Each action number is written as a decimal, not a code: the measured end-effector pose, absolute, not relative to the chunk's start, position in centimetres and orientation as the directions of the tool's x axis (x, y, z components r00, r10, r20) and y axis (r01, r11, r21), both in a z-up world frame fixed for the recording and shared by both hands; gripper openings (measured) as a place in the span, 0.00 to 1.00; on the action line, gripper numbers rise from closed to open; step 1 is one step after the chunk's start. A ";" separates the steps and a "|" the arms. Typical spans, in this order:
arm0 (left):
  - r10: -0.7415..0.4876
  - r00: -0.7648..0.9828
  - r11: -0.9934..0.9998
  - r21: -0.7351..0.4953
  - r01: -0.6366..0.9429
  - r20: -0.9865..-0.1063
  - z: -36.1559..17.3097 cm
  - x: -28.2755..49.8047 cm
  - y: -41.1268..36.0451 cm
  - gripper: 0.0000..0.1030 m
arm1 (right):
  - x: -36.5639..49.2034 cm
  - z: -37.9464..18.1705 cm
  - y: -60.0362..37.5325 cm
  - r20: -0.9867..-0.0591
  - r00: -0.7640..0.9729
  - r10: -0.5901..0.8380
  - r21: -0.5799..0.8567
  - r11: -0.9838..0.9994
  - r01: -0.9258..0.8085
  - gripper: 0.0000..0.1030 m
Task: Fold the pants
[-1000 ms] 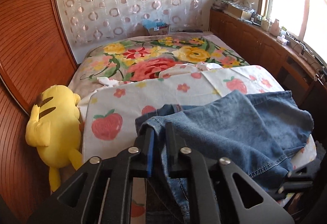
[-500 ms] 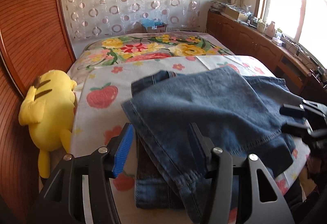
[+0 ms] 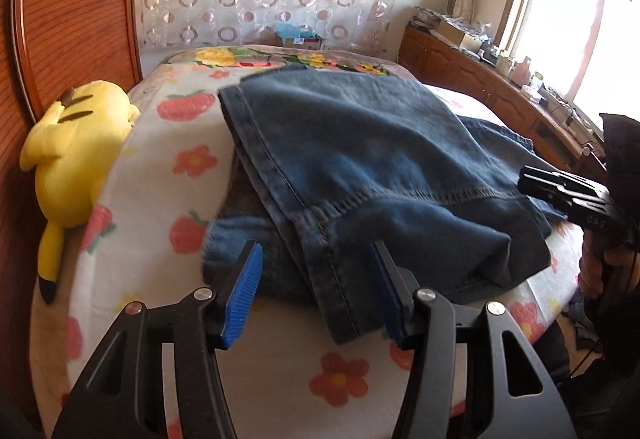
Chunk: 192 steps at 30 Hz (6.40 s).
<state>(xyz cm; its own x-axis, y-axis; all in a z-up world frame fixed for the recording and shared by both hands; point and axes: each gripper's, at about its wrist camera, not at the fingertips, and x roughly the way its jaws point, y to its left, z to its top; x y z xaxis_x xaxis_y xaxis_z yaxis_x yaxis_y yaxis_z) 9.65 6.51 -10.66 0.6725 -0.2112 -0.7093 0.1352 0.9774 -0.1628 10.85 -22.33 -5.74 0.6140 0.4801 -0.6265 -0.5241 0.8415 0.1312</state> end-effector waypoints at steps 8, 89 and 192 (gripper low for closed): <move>-0.197 0.656 0.980 -0.131 0.149 -0.728 -11.8 10.2 5.2 0.20 | 10.9 -6.1 -22.7 -0.621 0.618 0.482 0.148 0.847 -0.511 0.41; -0.026 0.705 0.997 0.033 0.070 -0.709 -5.0 25.7 8.6 0.19 | 11.5 -6.7 -24.4 -0.590 0.650 0.479 0.177 0.862 -0.475 0.54; -0.324 0.739 0.936 -0.085 0.343 -0.591 -5.2 11.5 -6.6 0.74 | 7.1 4.4 -30.0 -0.517 0.763 0.387 0.116 0.915 -0.385 0.41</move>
